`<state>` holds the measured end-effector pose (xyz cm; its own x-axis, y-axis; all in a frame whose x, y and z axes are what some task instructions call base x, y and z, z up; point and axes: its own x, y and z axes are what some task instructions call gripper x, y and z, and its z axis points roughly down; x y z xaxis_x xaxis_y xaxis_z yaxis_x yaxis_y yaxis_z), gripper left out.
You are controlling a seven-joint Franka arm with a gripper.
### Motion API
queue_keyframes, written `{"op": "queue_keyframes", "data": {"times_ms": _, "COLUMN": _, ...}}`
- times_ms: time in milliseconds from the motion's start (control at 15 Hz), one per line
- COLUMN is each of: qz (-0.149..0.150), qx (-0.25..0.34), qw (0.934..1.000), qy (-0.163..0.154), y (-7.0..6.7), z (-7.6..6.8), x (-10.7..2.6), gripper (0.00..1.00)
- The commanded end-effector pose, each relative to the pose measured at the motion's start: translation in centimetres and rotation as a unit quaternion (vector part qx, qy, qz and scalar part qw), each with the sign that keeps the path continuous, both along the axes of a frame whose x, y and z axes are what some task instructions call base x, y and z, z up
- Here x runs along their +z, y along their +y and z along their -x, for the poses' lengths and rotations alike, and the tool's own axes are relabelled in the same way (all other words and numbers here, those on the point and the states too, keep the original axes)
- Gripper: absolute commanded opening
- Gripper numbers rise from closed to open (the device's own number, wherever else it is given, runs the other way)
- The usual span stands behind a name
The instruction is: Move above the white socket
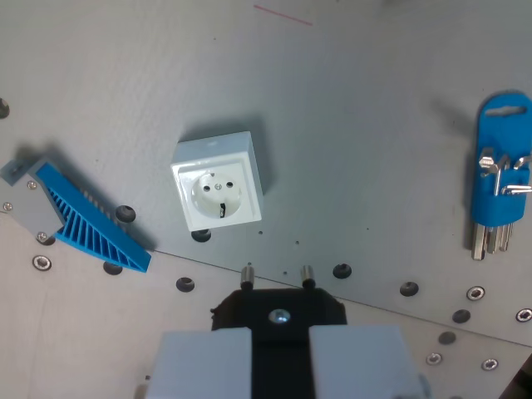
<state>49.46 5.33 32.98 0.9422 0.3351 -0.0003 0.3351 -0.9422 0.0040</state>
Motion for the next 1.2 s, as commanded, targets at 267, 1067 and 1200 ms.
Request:
{"op": "queue_keyframes", "data": {"times_ms": 267, "qz": 0.000, "qx": 0.000, "qw": 1.0000, "qy": 0.000, "y": 0.0, "z": 0.0, "x": 0.0, "gripper": 0.00}}
{"op": "queue_keyframes", "data": {"times_ms": 1067, "qz": -0.002, "qx": 0.014, "qw": 0.9998, "qy": -0.013, "y": 0.1, "z": 0.6, "x": -1.2, "gripper": 0.00}}
{"op": "queue_keyframes", "data": {"times_ms": 1200, "qz": -0.003, "qx": 0.017, "qw": 0.9997, "qy": -0.019, "y": 0.1, "z": 0.8, "x": -1.7, "gripper": 0.00}}
